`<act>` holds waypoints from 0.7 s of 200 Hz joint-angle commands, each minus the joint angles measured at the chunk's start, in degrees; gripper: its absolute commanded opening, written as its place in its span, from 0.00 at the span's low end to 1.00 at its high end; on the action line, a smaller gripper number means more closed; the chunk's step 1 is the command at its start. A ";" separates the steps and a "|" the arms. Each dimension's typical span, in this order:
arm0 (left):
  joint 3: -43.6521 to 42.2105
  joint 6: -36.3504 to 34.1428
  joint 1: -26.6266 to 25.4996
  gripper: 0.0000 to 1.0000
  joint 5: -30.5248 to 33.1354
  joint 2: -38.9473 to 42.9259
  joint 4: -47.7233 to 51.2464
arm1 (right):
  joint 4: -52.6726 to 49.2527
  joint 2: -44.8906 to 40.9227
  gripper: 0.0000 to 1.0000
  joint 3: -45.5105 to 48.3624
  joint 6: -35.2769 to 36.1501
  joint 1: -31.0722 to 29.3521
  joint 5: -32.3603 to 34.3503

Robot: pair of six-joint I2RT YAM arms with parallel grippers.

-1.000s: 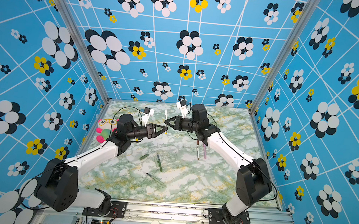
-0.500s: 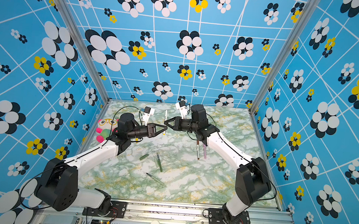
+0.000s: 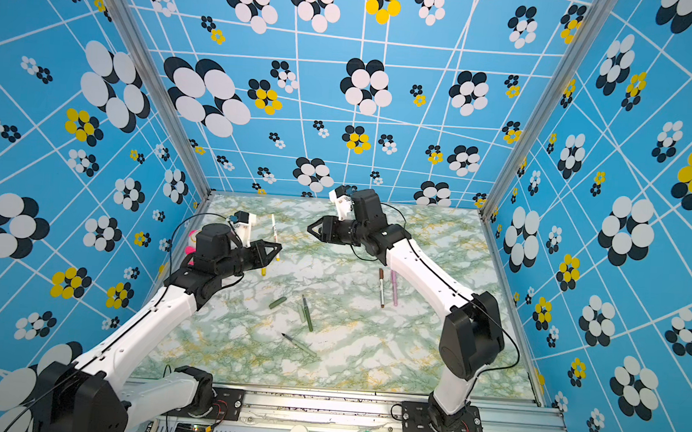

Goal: Insert the pens into the pen caps
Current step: 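Open the right gripper and move it toward the yellow cap by the plush toy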

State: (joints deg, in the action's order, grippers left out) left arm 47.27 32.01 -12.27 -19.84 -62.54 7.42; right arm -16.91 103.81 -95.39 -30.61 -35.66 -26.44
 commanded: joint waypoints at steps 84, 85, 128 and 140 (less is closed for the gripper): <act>-8.62 -9.50 0.80 0.00 32.09 28.92 16.11 | -30.39 37.65 0.55 -44.89 13.11 -15.21 21.89; -8.61 -9.59 0.82 0.00 32.12 29.03 16.12 | -30.43 37.98 0.55 -45.10 13.07 -15.31 21.88; -10.17 -9.26 0.82 0.00 31.16 31.04 16.55 | -27.43 45.49 0.55 -49.98 12.85 -17.46 21.27; -10.86 -8.39 0.77 0.00 30.04 30.90 15.50 | -26.81 46.94 0.54 -50.72 12.85 -17.77 22.17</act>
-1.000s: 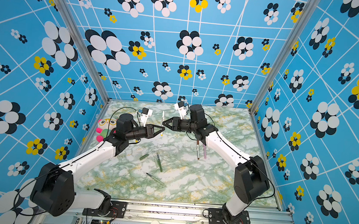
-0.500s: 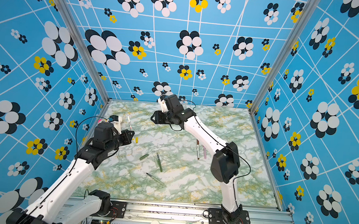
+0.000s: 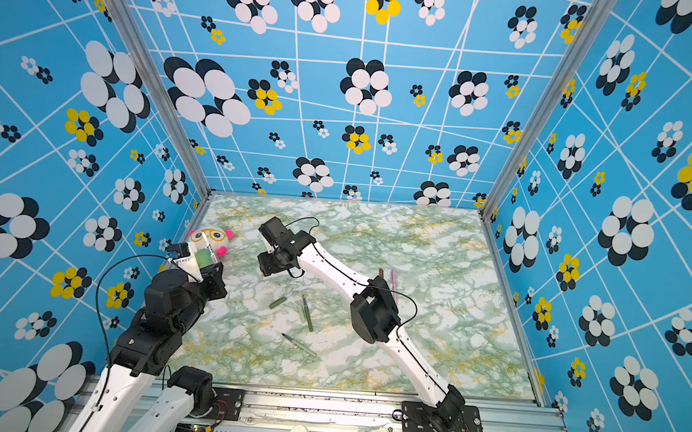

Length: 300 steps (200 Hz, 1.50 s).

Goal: Insert the pens into the pen caps
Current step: 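Open the right gripper and move it toward the yellow cap by the plush toy, then lower the right gripper and grasp the yellow cap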

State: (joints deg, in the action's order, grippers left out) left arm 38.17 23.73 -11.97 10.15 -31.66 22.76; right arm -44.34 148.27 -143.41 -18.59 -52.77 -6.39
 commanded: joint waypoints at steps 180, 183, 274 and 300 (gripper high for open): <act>-2.95 3.17 0.50 0.00 -7.73 -3.37 -2.77 | 10.68 14.54 0.39 -6.91 -0.35 -2.86 10.05; -2.94 3.25 0.48 0.00 -7.73 -3.33 -2.73 | 10.59 14.71 0.39 -6.88 -0.09 -2.94 10.50; -2.79 3.49 0.51 0.00 -8.48 -3.32 -3.25 | 9.34 15.82 0.14 -5.09 3.16 -3.04 16.91; -2.78 3.45 0.47 0.00 -8.54 -3.41 -3.51 | 8.39 15.24 0.12 -4.94 2.65 -3.04 15.53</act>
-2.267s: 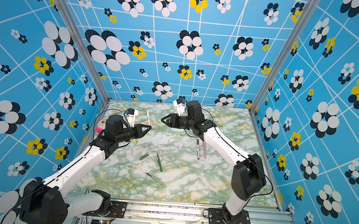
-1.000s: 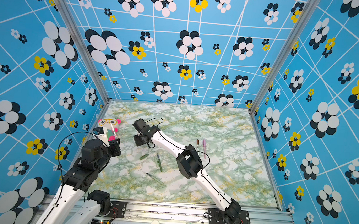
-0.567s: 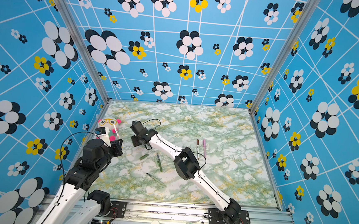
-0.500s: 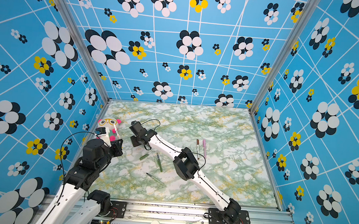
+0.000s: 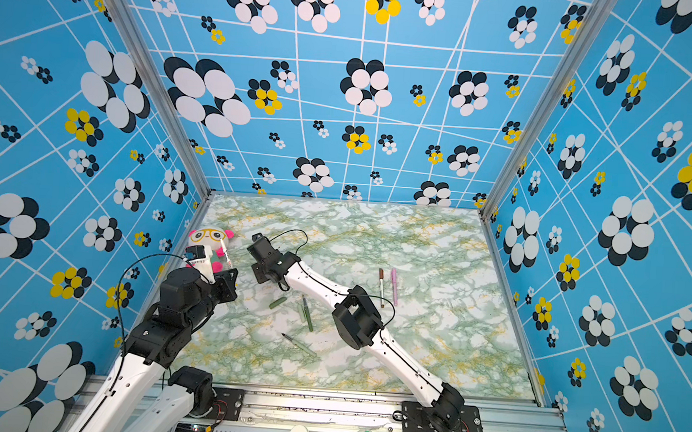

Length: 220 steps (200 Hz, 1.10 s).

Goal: Insert the pens into the pen caps
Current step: 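Lower the right gripper and grasp the yellow cap, then lift the yellow cap and carry it above the marker in the left gripper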

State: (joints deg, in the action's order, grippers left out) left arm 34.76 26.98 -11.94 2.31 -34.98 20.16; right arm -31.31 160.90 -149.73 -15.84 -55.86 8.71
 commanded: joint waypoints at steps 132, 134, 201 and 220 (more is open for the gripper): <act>0.97 0.55 0.38 0.00 -3.71 -2.05 -2.67 | -4.58 -13.69 0.03 11.04 -3.36 1.61 -5.41; 0.98 0.56 0.35 0.00 -3.86 -2.09 -2.76 | -4.40 -14.04 0.03 11.33 -3.51 1.73 -5.55; 1.46 -0.19 -0.77 0.00 -11.64 -6.02 -6.96 | 6.79 -34.08 0.03 39.04 -14.64 10.95 -12.36; 2.02 -0.42 -2.26 0.00 -16.02 -9.75 -9.61 | 10.57 -40.70 0.03 48.05 -17.39 13.98 -14.05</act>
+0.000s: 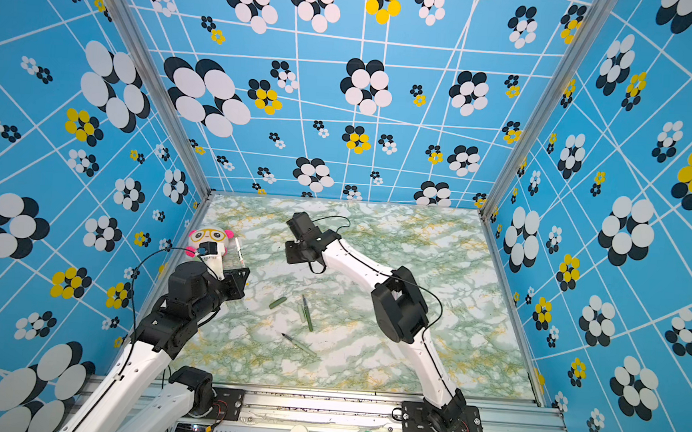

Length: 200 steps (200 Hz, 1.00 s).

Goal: Insert the pens into the pen caps
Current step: 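Lift the yellow cap and carry it above the marker in the left gripper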

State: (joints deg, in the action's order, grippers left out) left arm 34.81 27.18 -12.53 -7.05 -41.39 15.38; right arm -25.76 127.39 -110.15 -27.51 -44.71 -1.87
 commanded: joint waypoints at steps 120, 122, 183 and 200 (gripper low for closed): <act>9.14 3.33 -16.17 0.00 -25.68 -32.22 -22.38 | 17.72 -26.70 0.03 30.90 -9.55 12.86 -8.10; 9.27 3.39 -16.33 0.00 -25.72 -32.50 -22.40 | 17.86 -26.96 0.03 31.12 -9.64 12.93 -8.18; 11.84 4.50 -18.91 0.00 -24.20 -36.58 -23.20 | 23.09 -29.66 0.01 34.04 -15.18 13.66 -11.32; 12.28 4.35 -19.03 0.00 -23.98 -36.83 -23.05 | 24.12 -29.23 0.01 33.90 -16.49 13.64 -13.15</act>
State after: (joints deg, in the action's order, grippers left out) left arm 44.91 31.09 -31.16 -30.85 -77.60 -6.31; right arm -4.82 98.85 -77.12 -40.82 -31.31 -11.64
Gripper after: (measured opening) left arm 0.128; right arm 0.112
